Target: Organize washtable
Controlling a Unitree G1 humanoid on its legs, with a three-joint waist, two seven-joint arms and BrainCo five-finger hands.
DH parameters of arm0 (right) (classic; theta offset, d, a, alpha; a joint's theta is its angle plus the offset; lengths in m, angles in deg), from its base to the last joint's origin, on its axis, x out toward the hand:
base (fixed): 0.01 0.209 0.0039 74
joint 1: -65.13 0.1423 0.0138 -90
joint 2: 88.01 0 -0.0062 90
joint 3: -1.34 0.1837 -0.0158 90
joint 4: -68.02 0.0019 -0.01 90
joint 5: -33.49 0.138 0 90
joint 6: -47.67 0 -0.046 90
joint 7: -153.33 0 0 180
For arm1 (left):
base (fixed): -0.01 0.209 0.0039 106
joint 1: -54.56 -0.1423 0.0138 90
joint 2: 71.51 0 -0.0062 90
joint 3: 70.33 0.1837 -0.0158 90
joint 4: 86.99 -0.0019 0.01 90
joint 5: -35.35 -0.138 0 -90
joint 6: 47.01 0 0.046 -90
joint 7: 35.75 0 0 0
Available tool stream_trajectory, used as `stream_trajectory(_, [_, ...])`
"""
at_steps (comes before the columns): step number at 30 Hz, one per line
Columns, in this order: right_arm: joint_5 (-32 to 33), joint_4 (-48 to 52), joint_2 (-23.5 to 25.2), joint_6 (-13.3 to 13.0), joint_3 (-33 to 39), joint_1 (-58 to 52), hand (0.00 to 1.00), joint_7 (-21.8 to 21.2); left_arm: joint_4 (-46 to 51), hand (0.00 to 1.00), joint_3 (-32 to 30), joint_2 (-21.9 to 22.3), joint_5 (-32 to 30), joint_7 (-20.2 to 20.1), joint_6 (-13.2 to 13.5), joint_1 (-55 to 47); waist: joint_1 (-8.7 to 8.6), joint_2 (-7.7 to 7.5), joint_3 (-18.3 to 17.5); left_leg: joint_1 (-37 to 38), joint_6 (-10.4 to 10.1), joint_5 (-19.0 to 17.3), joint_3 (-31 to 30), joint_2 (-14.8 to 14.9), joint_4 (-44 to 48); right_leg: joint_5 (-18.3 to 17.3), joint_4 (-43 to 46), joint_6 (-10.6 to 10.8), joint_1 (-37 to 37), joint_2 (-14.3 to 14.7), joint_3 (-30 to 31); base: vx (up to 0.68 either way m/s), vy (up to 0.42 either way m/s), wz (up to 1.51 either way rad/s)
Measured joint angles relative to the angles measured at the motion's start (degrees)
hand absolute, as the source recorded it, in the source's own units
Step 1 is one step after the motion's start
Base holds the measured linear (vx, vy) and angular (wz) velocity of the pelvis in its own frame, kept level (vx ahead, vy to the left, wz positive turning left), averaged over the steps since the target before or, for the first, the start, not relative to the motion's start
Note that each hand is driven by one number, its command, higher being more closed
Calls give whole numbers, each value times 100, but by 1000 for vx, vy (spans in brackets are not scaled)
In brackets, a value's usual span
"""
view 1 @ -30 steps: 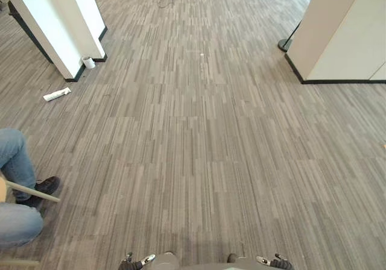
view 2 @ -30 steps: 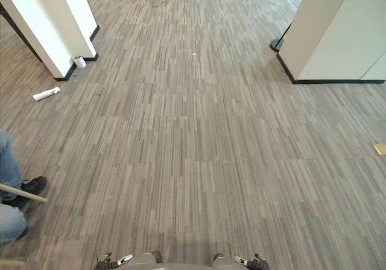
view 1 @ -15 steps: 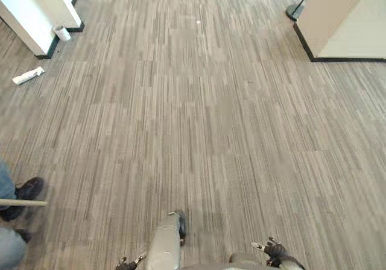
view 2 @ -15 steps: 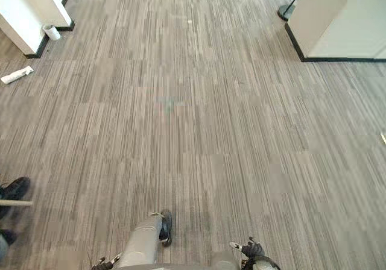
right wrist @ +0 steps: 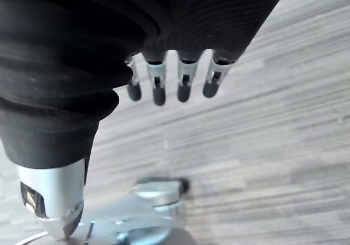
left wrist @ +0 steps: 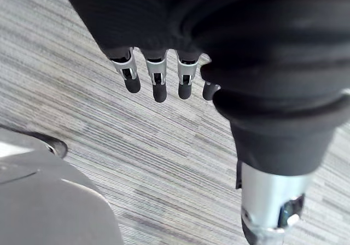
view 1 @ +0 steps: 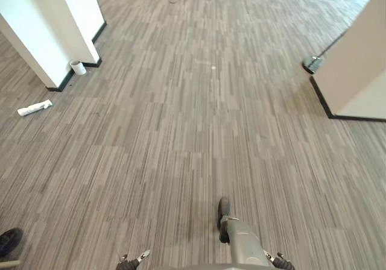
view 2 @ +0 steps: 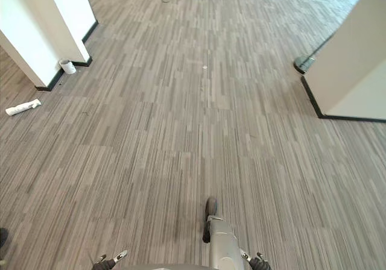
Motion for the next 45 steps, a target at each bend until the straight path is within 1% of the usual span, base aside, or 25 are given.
stream_trajectory(2, [18, 38, -52, 6, 55, -20, 0, -10, 27, 0, -24, 62, -95, -15, -6, -20, -148, 123, -148, 51, 182, 941, -189, 27, 184, -552, 716, -27, -69, 45, -107, 770, -245, 14])
stream_trajectory(3, [17, 46, -105, 34, 48, -5, 0, -10, 26, 0, -103, 98, -154, -18, -15, -108, -144, 231, -329, -202, 90, 1755, -180, 67, 841, -1209, 370, -13, 385, 206, -129, 649, -149, -39])
stream_trajectory(5, [30, 112, -189, 22, 72, -3, 0, -7, 50, 0, -434, 295, -167, -78, -16, -4, -166, 430, -254, -1196, -174, 2667, 102, 452, 2751, -1361, -34, -171, 964, 547, -130, 750, -97, -41])
stream_trajectory(6, [30, 81, -198, 38, 82, 3, 0, 16, 138, 0, -460, 262, -162, -97, -8, 8, -92, 425, -204, -1881, 56, 1857, 808, 937, 4175, -1401, -396, -238, 1495, 769, -87, 663, -77, -36])
stream_trajectory(7, [30, 63, -179, 40, 73, -5, 0, 27, 198, 0, -453, 218, -152, -91, -15, 1, -45, 411, -185, -2121, 222, 1495, 1061, 1062, 4584, -1406, -579, -247, 1780, 826, -33, 620, -70, -45])
stream_trajectory(9, [27, -57, -67, 33, 39, 34, 0, 35, 241, 0, -358, 21, -85, -76, -7, -49, 82, 112, -125, -3123, 256, 419, 1470, 943, 4808, -1404, -1441, -242, 2848, 799, 135, 537, -24, -28])
stream_trajectory(11, [16, -154, -67, 42, 55, 143, 0, 36, 272, 0, -180, 14, 29, -66, 12, -72, 198, 17, -72, -3865, 293, 17, 1532, 735, 4066, -1409, -1860, -208, 3342, 724, 243, 540, 92, -31])
stream_trajectory(14, [10, -186, -50, 40, 54, 287, 0, 46, 225, 0, -143, 2, 86, -74, 2, -166, 310, -40, -16, -4675, 280, 58, 1327, 392, 1721, -1693, -2209, 199, 3883, 423, 362, 505, 231, -35])
stream_trajectory(16, [2, -178, 16, 38, -8, 291, 0, 73, 217, 0, -127, -12, 147, -84, 3, -325, 353, -164, -24, -4783, 299, 967, 1160, 186, 894, -2013, -2289, 369, 4162, 149, 435, 648, 376, -17])
stream_trajectory(17, [-2, -216, 57, 26, -69, 333, 0, 119, 203, 0, -107, -102, 188, -87, 9, -367, 402, -257, -76, -4807, 448, 1054, 1176, -53, 1033, -2103, -2305, 360, 4193, 11, 553, 597, 328, 4])
stream_trajectory(18, [-26, -293, 21, 23, -161, 443, 0, 132, 198, 0, 25, -168, 198, -75, 54, -290, 435, -350, 2, -4950, 481, 704, 1162, -98, 1370, -1943, -2264, 177, 4177, -7, 733, 589, 335, 9])
stream_trajectory(21, [-82, -379, 165, -5, -170, 554, 0, 142, 100, 0, 49, -350, 295, -99, 48, -269, 456, -608, -34, -4940, 643, 156, 1175, -335, 1838, -1845, -1283, 328, 3891, -264, 1074, 520, 329, 12])
stream_trajectory(23, [-138, -510, 188, -24, -164, 614, 0, 92, 23, 0, 102, -464, 325, -108, 3, -293, 457, -758, -35, -4448, 848, -299, 1423, -568, 1963, -1323, 557, 999, 3360, -500, 1293, 608, 262, 0])
stream_trajectory(24, [-163, -543, 143, -20, -164, 636, 0, 9, 25, 0, 204, -496, 325, -109, -9, -303, 451, -696, -6, -4074, 928, -513, 1510, -642, 1938, -668, 1473, 1395, 3068, -613, 1313, 554, 194, -12])
stream_trajectory(25, [-195, -580, 114, -21, -152, 649, 0, -13, 29, 0, 251, -503, 323, -126, -8, -283, 434, -676, 11, -3775, 969, -622, 1513, -698, 1834, -592, 2084, 1411, 2846, -653, 1214, 542, 161, -17])
stream_trajectory(26, [-213, -587, 59, -21, -117, 661, 0, -29, 34, 0, 264, -485, 322, -130, -12, -234, 410, -624, 30, -3302, 969, -682, 1521, -713, 1531, -854, 2662, 992, 2493, -635, 986, 525, 132, -17])
stream_trajectory(29, [-218, -572, -1, -22, -126, 617, 0, -26, 22, 0, 349, -459, 321, -138, -7, -264, 278, -505, 41, -2127, 841, -599, 1604, -664, 442, -1523, 2316, 376, 1702, -406, 158, 495, 62, -21])
stream_trajectory(32, [-207, -262, 32, -25, -33, 515, 0, -14, 1, 0, 205, -368, 311, -130, -6, -234, 135, -394, 49, -1570, 810, -611, 1619, -542, 34, -1550, 822, 271, 1090, -280, -256, 452, -46, 17])
stream_trajectory(35, [-203, 103, 12, -16, 80, 288, 0, 14, 7, 0, 218, -201, 291, -121, 1, -108, 135, -78, 118, -1146, 536, -762, 1484, -203, -126, -734, -1433, 266, 860, -186, -389, 535, -113, 37])
stream_trajectory(36, [-205, 160, 37, 15, 68, 184, 0, 13, 56, 0, 190, -191, 288, -120, 1, -143, 136, -107, 106, -937, 380, -849, 1392, -167, -142, -402, -1965, 267, 868, -229, -362, 559, -163, 31])
stream_trajectory(37, [-205, 161, 38, 16, 68, 182, 0, 13, 60, 0, 189, -192, 288, -120, 1, -145, 137, -110, 105, -929, 371, -853, 1386, -168, -141, -395, -1980, 267, 867, -233, -363, 745, -292, 33])
stream_trajectory(38, [-191, 176, 92, 34, 76, 126, 0, 11, 80, 0, 189, -171, 267, -113, -1, -148, 125, -109, 91, -618, 254, -892, 1155, -110, -69, 243, -1497, 262, 812, -318, -317, 653, -268, 29])
stream_trajectory(41, [-195, 210, -27, 36, 171, 76, 0, -5, 89, 0, 188, 20, 212, -138, 6, -130, 99, 161, -81, -745, 143, -423, 748, 232, 860, -571, -152, 155, 632, -207, -481, 692, -295, 13])
stream_trajectory(44, [-193, 201, -156, 89, 293, 68, 0, 7, 126, 0, -95, 198, 186, -140, 3, -119, 105, 461, -97, -2057, 16, 1315, 442, 892, 3661, -1133, -292, -63, 1332, 219, -649, 606, -218, -9])
stream_trajectory(45, [-192, 137, -179, 102, 285, 96, 0, 20, 144, 0, -89, 183, 189, -142, 5, -135, 141, 473, -68, -2514, 243, 1108, 623, 1183, 4565, -1210, -550, -139, 1778, 392, -657, 666, -215, -22])
